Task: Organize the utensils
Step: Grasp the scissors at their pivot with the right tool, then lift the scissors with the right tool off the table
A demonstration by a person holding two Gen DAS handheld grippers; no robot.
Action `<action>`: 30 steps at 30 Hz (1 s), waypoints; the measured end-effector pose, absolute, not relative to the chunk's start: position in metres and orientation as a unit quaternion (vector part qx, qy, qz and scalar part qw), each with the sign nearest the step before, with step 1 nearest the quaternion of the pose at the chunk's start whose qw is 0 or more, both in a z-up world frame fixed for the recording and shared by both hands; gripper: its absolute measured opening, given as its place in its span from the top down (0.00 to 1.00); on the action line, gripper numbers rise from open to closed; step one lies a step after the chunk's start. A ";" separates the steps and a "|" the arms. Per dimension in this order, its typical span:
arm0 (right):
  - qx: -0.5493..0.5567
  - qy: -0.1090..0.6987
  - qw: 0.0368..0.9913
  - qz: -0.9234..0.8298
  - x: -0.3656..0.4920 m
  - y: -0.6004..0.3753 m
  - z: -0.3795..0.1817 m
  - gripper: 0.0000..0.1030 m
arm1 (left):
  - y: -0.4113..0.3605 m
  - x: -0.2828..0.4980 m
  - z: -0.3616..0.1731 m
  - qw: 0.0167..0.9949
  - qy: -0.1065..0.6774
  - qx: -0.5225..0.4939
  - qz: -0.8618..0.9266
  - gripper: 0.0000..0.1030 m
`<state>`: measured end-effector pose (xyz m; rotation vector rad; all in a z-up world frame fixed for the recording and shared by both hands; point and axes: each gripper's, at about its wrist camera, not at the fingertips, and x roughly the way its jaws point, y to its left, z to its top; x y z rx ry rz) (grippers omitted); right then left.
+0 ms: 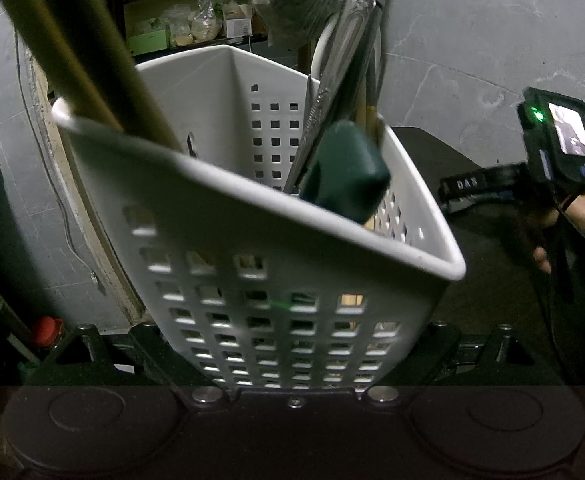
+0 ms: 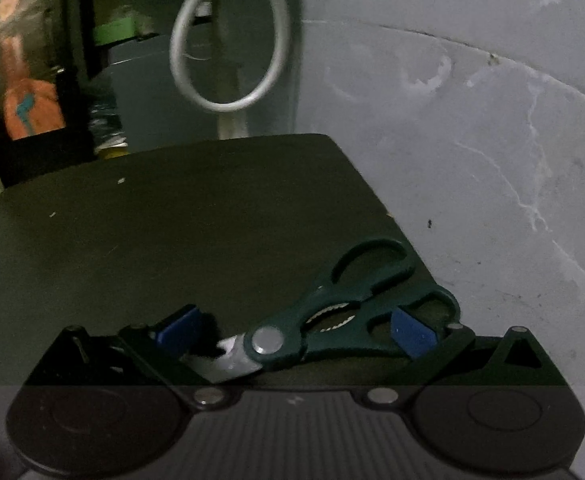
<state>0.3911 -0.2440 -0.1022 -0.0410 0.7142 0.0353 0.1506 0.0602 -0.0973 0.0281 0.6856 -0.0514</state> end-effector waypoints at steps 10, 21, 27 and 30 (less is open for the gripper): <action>-0.100 0.338 0.913 0.204 0.322 -0.240 -0.101 0.02 | 0.063 0.149 -0.099 0.942 0.333 0.013 -0.030 0.10; -0.153 0.374 0.837 0.368 0.236 -0.240 -0.088 0.01 | 0.068 0.147 -0.102 0.944 0.328 0.018 -0.042 0.10; -0.006 0.400 0.883 0.247 0.238 -0.257 -0.066 0.02 | 0.075 0.145 -0.104 0.945 0.324 0.014 -0.050 0.10; 0.097 0.432 0.879 0.176 0.249 -0.263 -0.067 0.09 | 0.080 0.144 -0.104 0.945 0.323 0.013 -0.055 0.10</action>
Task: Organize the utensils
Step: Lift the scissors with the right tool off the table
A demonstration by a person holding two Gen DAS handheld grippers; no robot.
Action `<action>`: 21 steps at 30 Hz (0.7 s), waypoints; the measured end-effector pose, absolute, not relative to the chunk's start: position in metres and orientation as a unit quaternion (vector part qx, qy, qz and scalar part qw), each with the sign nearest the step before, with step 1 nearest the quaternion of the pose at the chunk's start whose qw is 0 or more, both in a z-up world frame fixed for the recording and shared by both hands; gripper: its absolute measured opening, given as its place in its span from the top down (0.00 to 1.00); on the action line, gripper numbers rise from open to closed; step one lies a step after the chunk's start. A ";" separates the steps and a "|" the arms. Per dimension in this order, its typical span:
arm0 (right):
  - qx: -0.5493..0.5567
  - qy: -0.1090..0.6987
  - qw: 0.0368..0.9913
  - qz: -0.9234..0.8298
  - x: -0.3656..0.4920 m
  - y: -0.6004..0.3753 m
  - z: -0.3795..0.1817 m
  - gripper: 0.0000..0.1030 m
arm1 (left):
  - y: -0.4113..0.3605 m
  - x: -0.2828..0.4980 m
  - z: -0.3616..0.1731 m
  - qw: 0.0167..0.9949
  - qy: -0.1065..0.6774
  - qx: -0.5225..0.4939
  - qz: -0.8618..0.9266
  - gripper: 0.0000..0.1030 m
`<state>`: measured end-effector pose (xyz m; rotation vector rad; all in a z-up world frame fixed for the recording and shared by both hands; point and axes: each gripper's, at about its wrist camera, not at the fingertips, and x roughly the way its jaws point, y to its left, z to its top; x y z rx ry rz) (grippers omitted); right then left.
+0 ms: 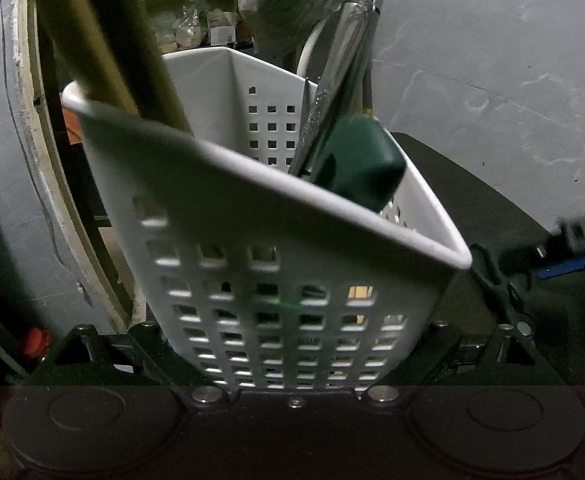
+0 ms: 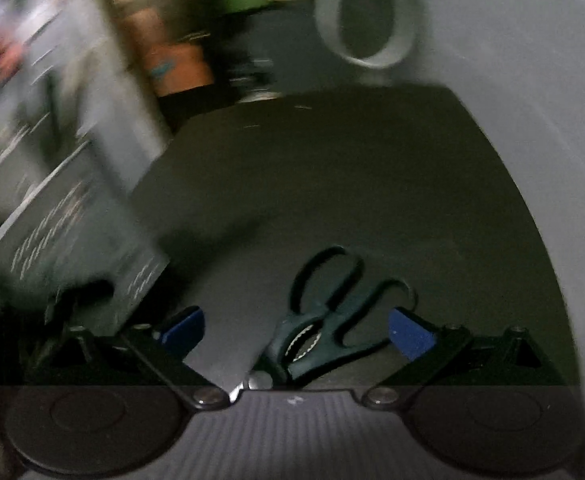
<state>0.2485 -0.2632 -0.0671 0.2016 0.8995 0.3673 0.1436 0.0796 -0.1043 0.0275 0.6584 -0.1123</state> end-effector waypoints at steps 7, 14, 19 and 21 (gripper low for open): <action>0.166 0.445 0.876 0.076 0.272 -0.261 -0.070 0.21 | 0.090 0.143 -0.106 0.945 0.320 0.008 -0.066 0.10; 0.119 0.468 0.875 -0.007 0.284 -0.241 -0.081 0.47 | 0.097 0.144 -0.107 0.946 0.316 0.002 -0.075 0.10; 0.083 0.470 0.878 -0.028 0.290 -0.222 -0.083 0.47 | 0.102 0.145 -0.109 0.946 0.314 0.000 -0.081 0.10; 0.080 0.471 0.878 -0.041 0.289 -0.219 -0.081 0.48 | 0.104 0.145 -0.110 0.946 0.313 -0.001 -0.082 0.10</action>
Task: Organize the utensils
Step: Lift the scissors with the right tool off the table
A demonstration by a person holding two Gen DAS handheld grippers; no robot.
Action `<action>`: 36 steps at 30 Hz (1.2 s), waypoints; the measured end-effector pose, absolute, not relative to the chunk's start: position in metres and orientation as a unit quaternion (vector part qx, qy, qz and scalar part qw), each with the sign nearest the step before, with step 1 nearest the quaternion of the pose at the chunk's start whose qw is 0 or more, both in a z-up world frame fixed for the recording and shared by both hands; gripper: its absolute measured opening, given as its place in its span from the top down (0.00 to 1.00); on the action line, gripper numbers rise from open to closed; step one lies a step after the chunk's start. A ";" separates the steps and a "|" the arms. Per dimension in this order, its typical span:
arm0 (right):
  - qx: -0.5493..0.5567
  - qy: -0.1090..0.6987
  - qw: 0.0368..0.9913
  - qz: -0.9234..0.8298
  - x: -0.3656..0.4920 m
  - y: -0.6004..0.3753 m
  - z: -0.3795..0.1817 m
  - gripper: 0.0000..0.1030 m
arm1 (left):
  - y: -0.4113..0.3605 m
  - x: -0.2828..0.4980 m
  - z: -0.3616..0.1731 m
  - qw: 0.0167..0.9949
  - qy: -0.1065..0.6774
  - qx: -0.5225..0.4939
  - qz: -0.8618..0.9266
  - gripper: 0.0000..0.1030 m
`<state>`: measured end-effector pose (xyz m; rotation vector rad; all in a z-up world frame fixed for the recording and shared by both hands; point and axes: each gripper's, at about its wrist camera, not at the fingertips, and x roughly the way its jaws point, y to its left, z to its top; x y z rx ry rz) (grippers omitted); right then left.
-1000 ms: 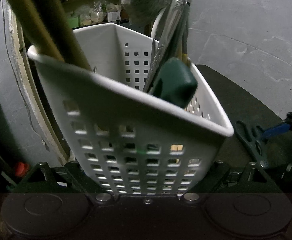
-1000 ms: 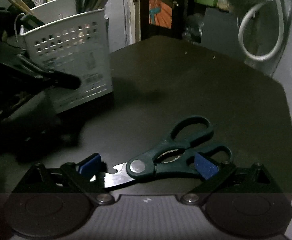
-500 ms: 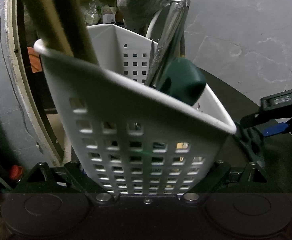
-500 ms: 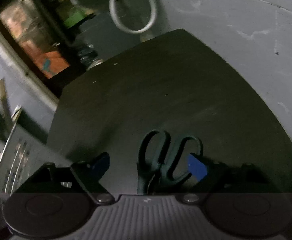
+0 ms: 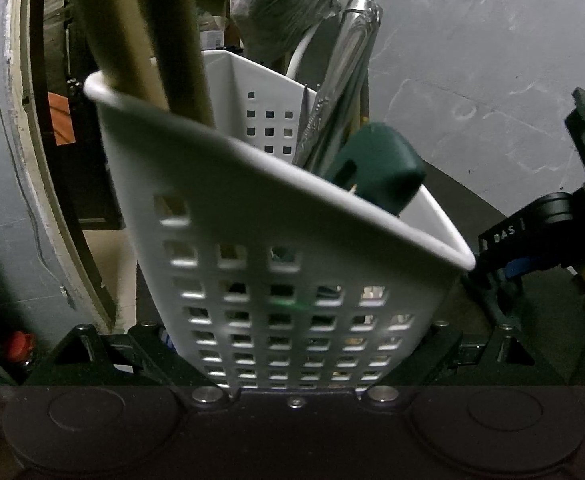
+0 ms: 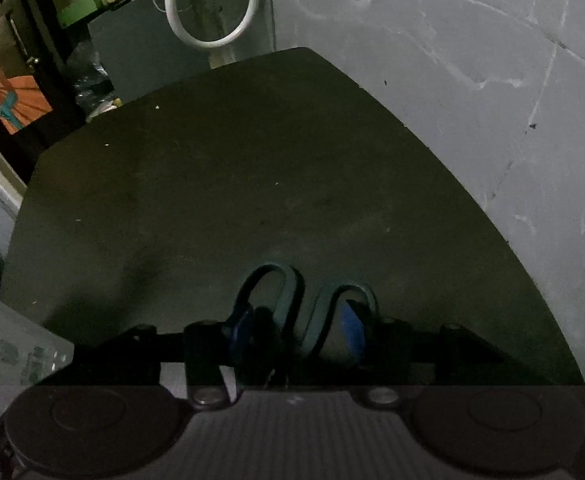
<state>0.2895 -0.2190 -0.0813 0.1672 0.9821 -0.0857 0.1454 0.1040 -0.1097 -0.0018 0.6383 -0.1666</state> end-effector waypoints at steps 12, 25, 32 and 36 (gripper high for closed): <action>0.099 0.448 0.884 -0.085 0.295 -0.209 -0.089 0.69 | 0.107 0.146 -0.114 0.947 0.310 -0.001 -0.089 0.10; 0.140 0.307 0.941 -0.006 0.254 -0.224 -0.051 0.68 | 0.106 0.146 -0.115 0.946 0.310 0.001 -0.090 0.10; 0.105 0.201 0.973 0.031 0.237 -0.217 -0.028 0.68 | 0.106 0.146 -0.114 0.946 0.311 0.006 -0.092 0.10; 0.072 0.146 0.986 0.036 0.221 -0.211 -0.016 0.68 | 0.106 0.147 -0.114 0.946 0.311 0.009 -0.094 0.10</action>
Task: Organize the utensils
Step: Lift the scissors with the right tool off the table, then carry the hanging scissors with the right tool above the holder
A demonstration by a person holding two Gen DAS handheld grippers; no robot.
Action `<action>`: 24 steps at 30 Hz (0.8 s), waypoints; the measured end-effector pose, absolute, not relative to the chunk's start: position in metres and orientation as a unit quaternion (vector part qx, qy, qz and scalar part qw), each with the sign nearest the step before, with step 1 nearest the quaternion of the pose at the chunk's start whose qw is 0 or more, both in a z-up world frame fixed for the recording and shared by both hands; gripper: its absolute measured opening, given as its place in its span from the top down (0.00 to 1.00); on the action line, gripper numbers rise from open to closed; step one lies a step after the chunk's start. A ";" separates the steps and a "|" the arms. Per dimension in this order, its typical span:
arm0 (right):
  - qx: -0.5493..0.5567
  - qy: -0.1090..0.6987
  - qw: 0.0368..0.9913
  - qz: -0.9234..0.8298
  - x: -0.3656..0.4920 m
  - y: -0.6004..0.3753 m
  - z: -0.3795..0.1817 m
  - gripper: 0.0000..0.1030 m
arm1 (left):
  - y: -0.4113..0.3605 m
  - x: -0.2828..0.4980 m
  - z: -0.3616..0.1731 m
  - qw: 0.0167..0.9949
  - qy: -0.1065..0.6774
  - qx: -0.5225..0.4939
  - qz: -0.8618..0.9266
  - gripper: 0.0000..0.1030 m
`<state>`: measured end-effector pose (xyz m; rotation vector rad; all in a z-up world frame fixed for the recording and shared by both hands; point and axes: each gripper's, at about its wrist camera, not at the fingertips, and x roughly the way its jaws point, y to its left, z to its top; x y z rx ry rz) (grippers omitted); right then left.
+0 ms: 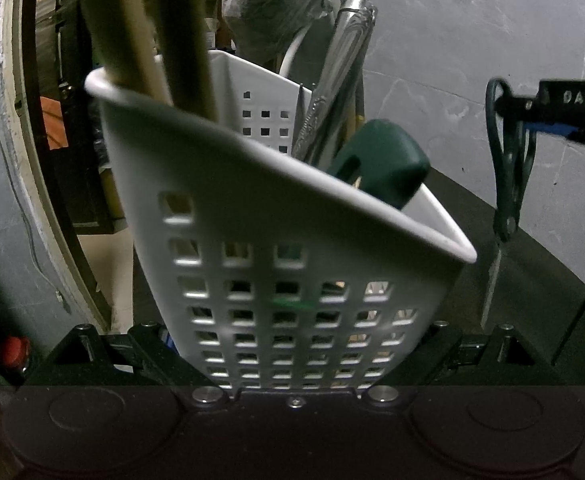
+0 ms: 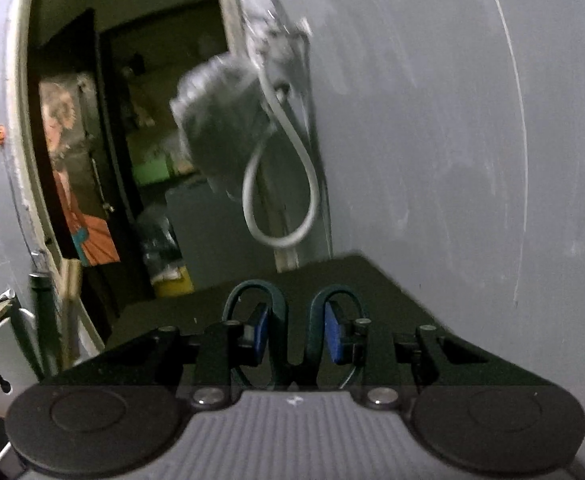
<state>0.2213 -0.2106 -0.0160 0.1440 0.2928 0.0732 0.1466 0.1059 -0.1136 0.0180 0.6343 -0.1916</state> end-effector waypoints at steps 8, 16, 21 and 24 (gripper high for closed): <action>0.024 0.088 0.995 0.036 0.176 -0.196 -0.010 0.68 | 0.105 0.145 -0.113 0.945 0.312 0.015 -0.096 0.10; -0.006 0.077 0.995 0.059 0.127 -0.195 -0.005 0.68 | 0.105 0.144 -0.113 0.945 0.312 0.021 -0.098 0.10; 0.000 0.082 0.995 0.061 0.108 -0.200 -0.005 0.68 | 0.104 0.144 -0.113 0.944 0.313 0.027 -0.101 0.10; 0.008 0.093 0.994 0.059 0.103 -0.205 -0.009 0.68 | 0.104 0.143 -0.113 0.944 0.313 0.030 -0.103 0.10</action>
